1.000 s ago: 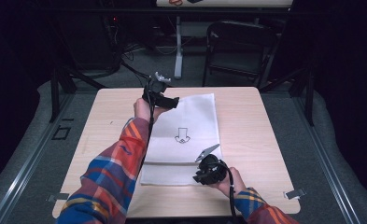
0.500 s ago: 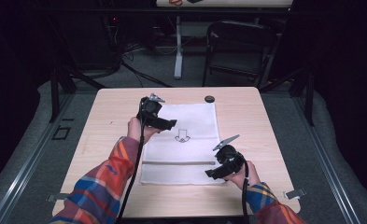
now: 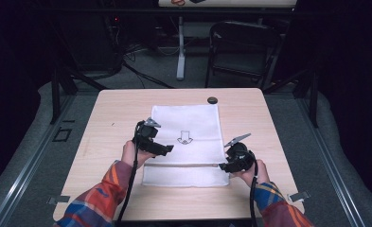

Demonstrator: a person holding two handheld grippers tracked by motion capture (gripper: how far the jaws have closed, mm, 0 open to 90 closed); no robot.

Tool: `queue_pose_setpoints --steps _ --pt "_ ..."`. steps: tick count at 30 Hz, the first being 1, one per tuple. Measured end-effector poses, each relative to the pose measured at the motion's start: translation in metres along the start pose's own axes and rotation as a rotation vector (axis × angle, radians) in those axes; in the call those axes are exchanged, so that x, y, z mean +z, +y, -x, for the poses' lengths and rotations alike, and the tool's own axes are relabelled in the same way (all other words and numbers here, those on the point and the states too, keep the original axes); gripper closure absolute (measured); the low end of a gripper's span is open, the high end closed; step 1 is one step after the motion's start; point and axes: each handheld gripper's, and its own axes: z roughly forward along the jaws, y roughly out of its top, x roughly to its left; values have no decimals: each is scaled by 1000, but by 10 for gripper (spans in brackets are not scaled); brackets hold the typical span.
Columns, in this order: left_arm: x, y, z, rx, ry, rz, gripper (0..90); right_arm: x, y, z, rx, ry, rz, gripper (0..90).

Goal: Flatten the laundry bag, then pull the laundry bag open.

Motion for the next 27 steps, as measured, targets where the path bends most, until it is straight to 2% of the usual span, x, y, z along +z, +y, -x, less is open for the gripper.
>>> queue_pose_setpoints --steps 2,3,4,5,6,9,14,15,17,20,24,27 --pt "-3 -3 2 1 -15 6 81 1 0 3 1 -29 -13 686" --pt "-3 -3 2 1 -15 6 82 1 0 3 1 -29 -13 686" --pt "-5 -6 4 6 -18 1 82 6 -1 5 35 -33 14 748" --pt "-5 -7 4 9 -24 -6 85 5 0 7 11 -44 -18 777" --pt "-5 -9 5 8 -23 -10 87 6 1 9 9 -34 -29 798" --pt "-5 -12 5 10 -24 -15 88 12 2 9 19 -51 -23 851" --pt "-3 -12 7 15 -35 -21 88 22 3 8 -3 -57 -56 900" --pt "-3 -12 7 15 -35 -21 88 25 2 7 9 -57 -34 900" --pt "-1 -12 8 27 -39 -28 89 25 2 7 13 -48 -26 900" --pt "1 -11 10 32 -46 -35 90 25 2 7 -7 -51 -45 900" --pt "3 -11 13 35 -52 -34 90 27 2 7 -15 -43 -46 900" --pt "4 -10 16 48 -65 -33 95 29 1 5 -41 -38 -42 900"
